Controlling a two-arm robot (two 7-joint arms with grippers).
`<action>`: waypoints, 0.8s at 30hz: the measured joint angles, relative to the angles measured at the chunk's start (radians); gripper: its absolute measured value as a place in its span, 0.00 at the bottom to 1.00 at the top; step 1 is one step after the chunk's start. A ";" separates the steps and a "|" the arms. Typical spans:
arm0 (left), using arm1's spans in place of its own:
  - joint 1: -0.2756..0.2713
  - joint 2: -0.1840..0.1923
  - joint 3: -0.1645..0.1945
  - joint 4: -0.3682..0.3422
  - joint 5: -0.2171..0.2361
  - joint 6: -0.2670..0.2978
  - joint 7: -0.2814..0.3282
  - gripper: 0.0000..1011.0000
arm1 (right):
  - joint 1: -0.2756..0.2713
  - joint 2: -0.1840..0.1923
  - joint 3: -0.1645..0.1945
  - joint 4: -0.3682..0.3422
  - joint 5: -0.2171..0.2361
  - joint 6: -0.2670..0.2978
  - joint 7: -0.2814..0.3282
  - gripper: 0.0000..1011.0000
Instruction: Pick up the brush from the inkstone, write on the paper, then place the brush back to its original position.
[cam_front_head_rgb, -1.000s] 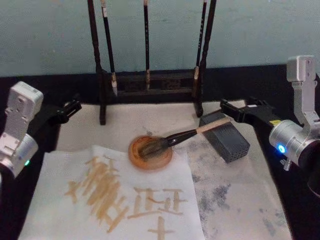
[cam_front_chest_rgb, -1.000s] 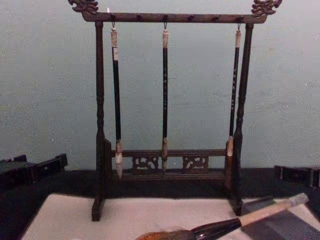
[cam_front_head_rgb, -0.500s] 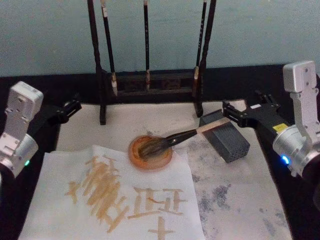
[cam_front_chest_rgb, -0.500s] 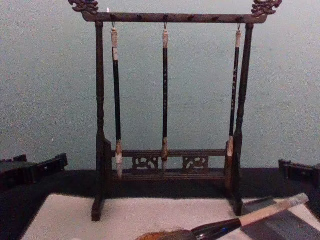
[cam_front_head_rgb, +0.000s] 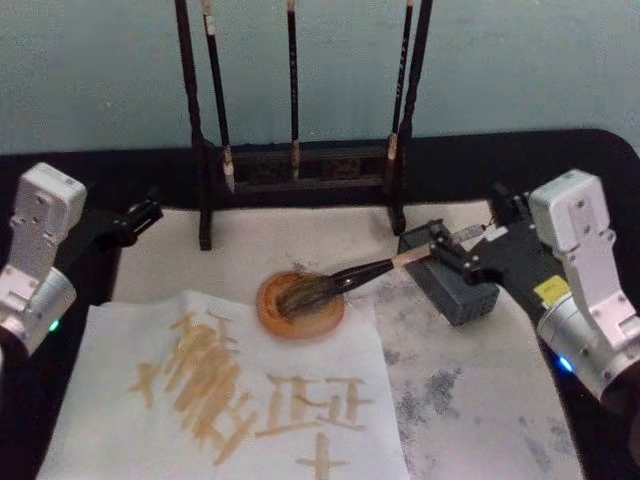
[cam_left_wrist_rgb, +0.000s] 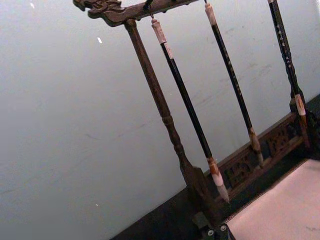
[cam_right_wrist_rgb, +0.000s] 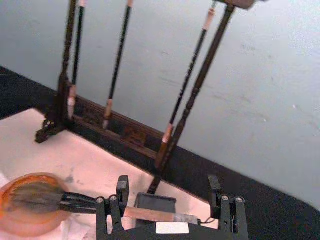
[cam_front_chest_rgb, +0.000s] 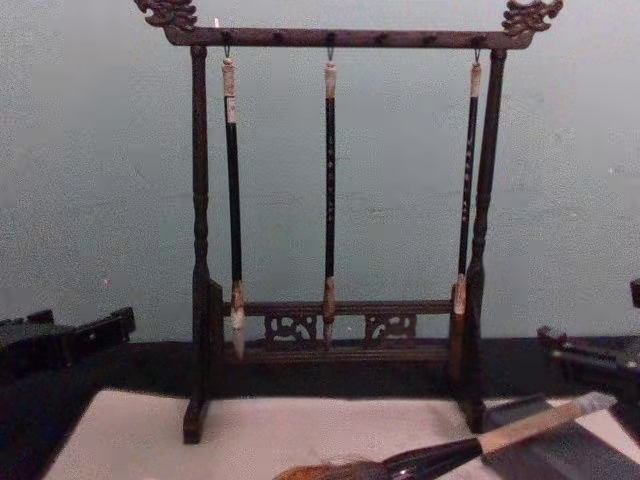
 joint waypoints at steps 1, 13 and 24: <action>0.000 0.000 0.000 0.000 0.000 0.000 0.000 0.99 | -0.008 0.003 -0.003 -0.006 -0.014 -0.011 0.003 0.99; 0.000 0.000 0.000 0.000 0.000 0.000 0.000 0.99 | -0.052 0.010 -0.010 -0.034 -0.075 -0.048 0.028 0.99; 0.000 0.000 0.000 0.000 0.000 0.000 0.000 0.99 | -0.049 0.011 -0.010 -0.033 -0.073 -0.048 0.027 0.99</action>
